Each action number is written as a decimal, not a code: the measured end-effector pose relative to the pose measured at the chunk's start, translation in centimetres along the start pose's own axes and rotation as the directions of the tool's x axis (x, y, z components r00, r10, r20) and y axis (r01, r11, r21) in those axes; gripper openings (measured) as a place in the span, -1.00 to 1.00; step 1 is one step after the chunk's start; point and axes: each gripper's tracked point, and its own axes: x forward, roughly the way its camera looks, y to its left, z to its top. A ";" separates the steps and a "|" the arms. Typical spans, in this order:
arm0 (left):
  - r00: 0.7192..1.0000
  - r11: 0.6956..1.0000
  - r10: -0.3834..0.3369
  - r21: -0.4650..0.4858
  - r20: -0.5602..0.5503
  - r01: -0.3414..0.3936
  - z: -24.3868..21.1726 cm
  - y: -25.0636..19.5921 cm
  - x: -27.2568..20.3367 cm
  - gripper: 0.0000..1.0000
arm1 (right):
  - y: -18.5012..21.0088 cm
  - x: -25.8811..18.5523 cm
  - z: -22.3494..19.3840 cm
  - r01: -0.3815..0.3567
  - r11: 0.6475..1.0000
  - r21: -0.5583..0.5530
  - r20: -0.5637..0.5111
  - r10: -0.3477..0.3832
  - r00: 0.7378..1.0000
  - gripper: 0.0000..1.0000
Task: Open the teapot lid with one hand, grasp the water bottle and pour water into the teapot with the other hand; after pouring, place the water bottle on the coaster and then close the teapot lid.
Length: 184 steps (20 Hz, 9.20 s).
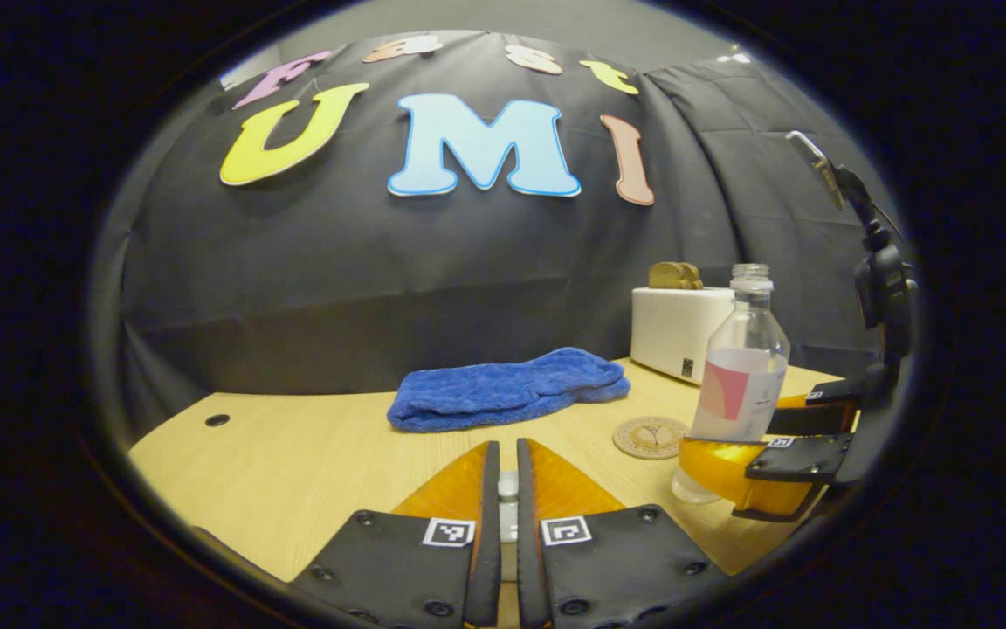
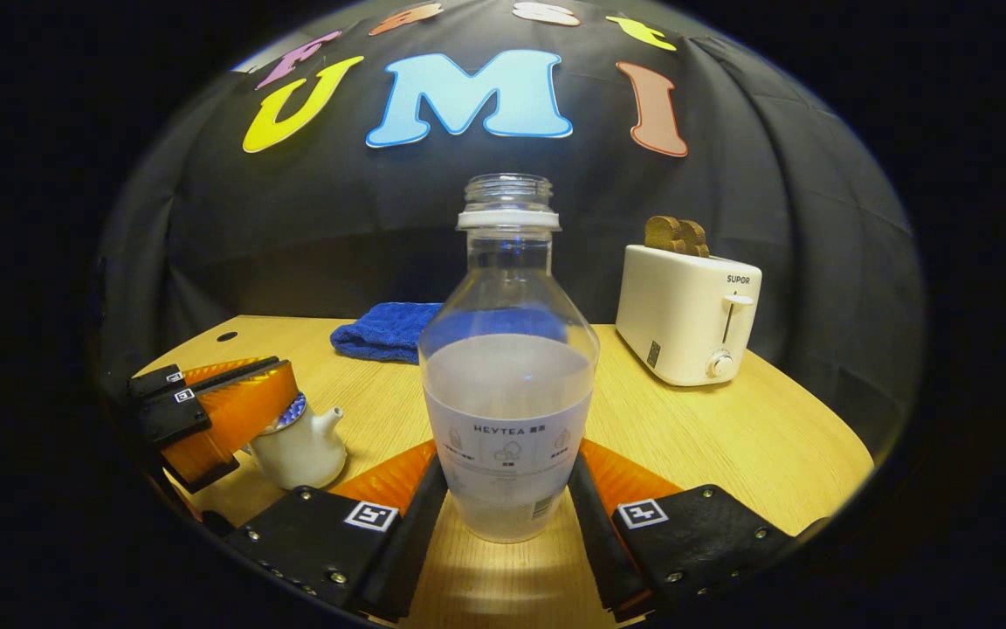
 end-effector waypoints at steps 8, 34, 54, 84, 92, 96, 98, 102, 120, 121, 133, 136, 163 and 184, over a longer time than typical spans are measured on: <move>0.995 0.998 -0.004 -0.058 0.103 0.010 3.3 0.7 -2.0 -0.65 | 0.4 -0.2 0.1 -0.027 1.000 -0.002 0.002 0.027 1.000 0.53; 0.969 0.937 0.205 -0.315 0.140 -0.153 1.8 17.1 -6.6 -0.65 | 1.7 -0.8 3.2 0.273 0.490 -0.828 0.205 -0.189 0.960 0.52; 0.977 0.931 0.173 -0.345 0.125 -0.121 0.8 17.1 -5.8 -0.65 | 0.9 0.3 7.9 0.244 -0.150 -0.958 0.269 -0.180 0.946 0.52; 0.983 0.918 0.146 -0.385 0.112 -0.093 0.4 17.1 -5.5 -0.66 | 6.4 -0.5 14.9 0.396 -0.622 -0.675 0.488 0.026 0.872 0.51; 0.983 0.917 0.147 -0.387 0.109 -0.095 0.4 17.2 -5.5 -0.67 | 7.3 -0.6 15.2 0.416 -0.666 -0.620 0.505 0.068 0.861 0.51; 0.983 0.917 0.148 -0.388 0.107 -0.096 0.3 17.2 -5.6 -0.65 | 7.4 -0.2 14.6 0.411 -0.676 -0.611 0.498 0.074 0.864 0.51; 0.983 0.917 0.148 -0.386 0.105 -0.096 0.2 17.0 -5.5 -0.67 | 7.4 -0.3 14.7 0.411 -0.687 -0.599 0.500 0.080 0.862 0.51; 0.984 0.917 0.145 -0.387 0.105 -0.094 0.2 17.0 -5.4 -0.67 | 6.8 -0.2 14.5 0.402 -0.689 -0.603 0.496 0.071 0.865 0.51; 0.987 0.918 0.134 -0.386 0.084 -0.092 -0.6 16.7 -5.0 -0.80 | -0.5 0.8 5.8 0.115 0.203 -0.973 0.086 -0.144 0.986 0.52; 0.987 0.919 0.135 -0.383 0.082 -0.094 -0.7 16.7 -5.1 -0.80 | -0.5 0.9 5.3 0.097 0.252 -0.963 0.063 -0.138 0.988 0.52; 0.988 0.920 0.130 -0.382 0.080 -0.090 -0.7 16.5 -5.0 -0.67 | 0.4 -0.3 2.3 -0.021 0.742 -0.670 -0.050 -0.016 0.999 0.53; 0.988 0.919 0.127 -0.385 0.085 -0.085 -0.6 16.3 -5.1 -0.73 | -0.2 -1.1 2.5 0.001 0.831 -0.556 0.001 -0.001 1.000 0.53; 0.990 0.924 0.116 -0.374 0.085 -0.076 -0.5 15.8 -5.0 -0.67 | 0.4 -2.0 -0.3 -0.111 0.993 -0.050 -0.035 0.110 0.993 0.58; 0.995 0.972 0.002 -0.235 0.096 0.021 2.4 8.4 -4.3 -0.67 | -1.2 -10.6 2.0 -0.017 1.000 -0.026 0.197 0.022 0.980 0.94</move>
